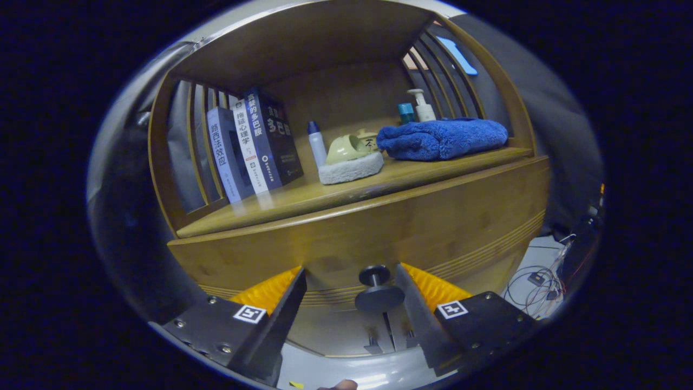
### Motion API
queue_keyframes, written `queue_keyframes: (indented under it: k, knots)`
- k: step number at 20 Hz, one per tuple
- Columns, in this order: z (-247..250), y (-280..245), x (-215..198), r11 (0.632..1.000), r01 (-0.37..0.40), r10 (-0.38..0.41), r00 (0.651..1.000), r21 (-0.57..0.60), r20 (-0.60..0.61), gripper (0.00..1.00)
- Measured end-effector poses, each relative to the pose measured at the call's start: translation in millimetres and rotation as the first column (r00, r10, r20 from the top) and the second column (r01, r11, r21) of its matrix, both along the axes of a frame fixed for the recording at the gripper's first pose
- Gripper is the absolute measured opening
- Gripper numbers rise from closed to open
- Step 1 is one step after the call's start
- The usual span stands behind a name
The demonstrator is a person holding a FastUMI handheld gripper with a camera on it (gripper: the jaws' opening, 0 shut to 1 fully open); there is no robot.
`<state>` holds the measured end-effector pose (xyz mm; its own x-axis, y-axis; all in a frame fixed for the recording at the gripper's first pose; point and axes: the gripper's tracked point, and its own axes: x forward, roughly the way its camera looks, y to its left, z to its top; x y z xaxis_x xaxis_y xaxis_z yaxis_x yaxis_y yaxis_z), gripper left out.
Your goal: Pull open the drawer, take out the items inside it, and place them on the countertop above the cabinet.
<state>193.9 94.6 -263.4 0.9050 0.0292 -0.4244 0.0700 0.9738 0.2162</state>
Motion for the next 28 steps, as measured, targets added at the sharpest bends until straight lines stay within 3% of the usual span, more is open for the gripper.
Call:
queue_keyframes:
  k: [7, 11, 15, 20, 22, 25, 27, 28]
  knots:
    - [0, -3, 9, 1.0, -0.01, 0.01, 1.0, 0.009, -0.01, 0.99]
    - [9, -2, 1, 0.995, -0.101, 0.1, 0.995, -0.021, -0.029, 0.99]
    - [42, -43, -21, 0.989, -0.108, 0.109, 0.994, -0.103, 0.0, 0.99]
    - [85, -116, -48, 0.966, -0.097, 0.109, 0.993, -0.24, 0.037, 0.78]
    - [99, -148, -59, 0.961, -0.071, 0.089, 0.994, -0.267, 0.057, 0.68]
    - [110, -172, -79, 0.961, -0.13, 0.156, 0.983, -0.245, 0.091, 0.52]
    - [110, -212, -89, 0.954, -0.098, 0.126, 0.989, -0.284, 0.083, 0.41]
    - [110, -230, -95, 0.951, -0.1, 0.126, 0.989, -0.291, 0.071, 0.42]
